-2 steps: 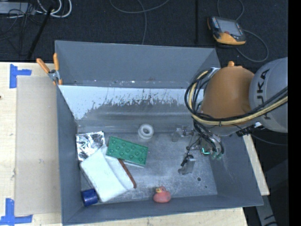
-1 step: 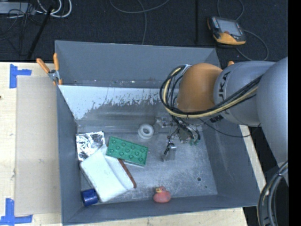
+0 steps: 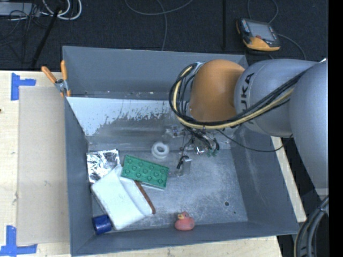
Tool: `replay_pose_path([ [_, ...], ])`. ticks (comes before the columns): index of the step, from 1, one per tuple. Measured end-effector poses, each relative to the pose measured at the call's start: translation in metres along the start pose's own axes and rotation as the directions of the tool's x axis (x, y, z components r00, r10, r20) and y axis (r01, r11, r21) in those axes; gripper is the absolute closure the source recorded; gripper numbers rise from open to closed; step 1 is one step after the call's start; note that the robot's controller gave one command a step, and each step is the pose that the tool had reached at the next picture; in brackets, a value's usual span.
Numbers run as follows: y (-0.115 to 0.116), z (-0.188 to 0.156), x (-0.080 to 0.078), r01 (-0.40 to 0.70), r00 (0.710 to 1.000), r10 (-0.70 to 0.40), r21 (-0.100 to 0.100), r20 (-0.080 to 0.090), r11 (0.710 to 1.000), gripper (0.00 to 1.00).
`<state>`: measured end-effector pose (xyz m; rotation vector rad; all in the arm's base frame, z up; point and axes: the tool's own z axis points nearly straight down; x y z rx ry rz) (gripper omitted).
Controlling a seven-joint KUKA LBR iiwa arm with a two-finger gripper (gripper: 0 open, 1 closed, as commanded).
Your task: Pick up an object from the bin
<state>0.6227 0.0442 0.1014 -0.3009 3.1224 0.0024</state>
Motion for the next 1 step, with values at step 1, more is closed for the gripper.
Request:
replay_pose_path([
  [1, -0.0004, 0.0016, 0.0037, 0.156, 0.988, -0.156, 0.0, -0.005, 0.988, 0.0],
])
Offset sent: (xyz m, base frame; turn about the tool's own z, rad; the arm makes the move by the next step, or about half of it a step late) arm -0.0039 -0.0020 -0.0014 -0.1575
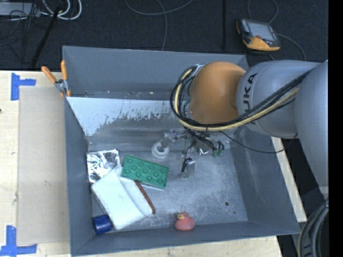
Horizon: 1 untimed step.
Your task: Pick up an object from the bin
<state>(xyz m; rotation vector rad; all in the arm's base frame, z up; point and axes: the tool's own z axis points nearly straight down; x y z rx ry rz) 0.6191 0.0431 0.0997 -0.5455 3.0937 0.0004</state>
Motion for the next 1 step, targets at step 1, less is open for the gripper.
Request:
replay_pose_path([
  [1, -0.0047, 0.0276, -0.0012, 0.322, 0.947, -0.322, 0.004, 0.007, 0.947, 0.0],
])
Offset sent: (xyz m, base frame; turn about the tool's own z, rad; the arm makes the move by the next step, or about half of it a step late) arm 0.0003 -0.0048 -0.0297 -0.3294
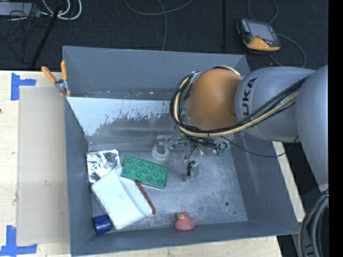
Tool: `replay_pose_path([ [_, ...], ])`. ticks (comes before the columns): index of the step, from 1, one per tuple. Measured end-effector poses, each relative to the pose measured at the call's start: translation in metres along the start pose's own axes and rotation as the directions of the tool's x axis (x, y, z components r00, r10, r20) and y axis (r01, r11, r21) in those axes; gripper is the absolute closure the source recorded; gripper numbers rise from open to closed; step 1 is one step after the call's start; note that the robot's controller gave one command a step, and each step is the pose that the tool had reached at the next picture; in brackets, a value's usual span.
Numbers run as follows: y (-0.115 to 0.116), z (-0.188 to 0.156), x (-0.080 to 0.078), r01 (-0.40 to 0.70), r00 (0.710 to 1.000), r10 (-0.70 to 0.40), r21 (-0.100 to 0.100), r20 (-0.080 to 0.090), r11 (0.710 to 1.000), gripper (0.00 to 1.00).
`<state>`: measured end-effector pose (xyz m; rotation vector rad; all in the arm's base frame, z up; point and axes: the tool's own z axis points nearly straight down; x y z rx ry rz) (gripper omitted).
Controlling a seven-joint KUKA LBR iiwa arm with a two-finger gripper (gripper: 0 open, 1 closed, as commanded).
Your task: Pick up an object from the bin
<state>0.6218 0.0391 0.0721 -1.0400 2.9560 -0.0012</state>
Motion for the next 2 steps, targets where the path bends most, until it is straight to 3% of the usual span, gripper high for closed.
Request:
replay_pose_path([
  [1, -0.0003, -0.0004, -0.0003, -0.006, 1.0, 0.006, -0.001, 0.001, 1.0, 0.0],
  [2, -0.002, -0.0069, -0.0064, -0.007, 1.0, 0.007, 0.007, 0.023, 1.0, 1.0],
])
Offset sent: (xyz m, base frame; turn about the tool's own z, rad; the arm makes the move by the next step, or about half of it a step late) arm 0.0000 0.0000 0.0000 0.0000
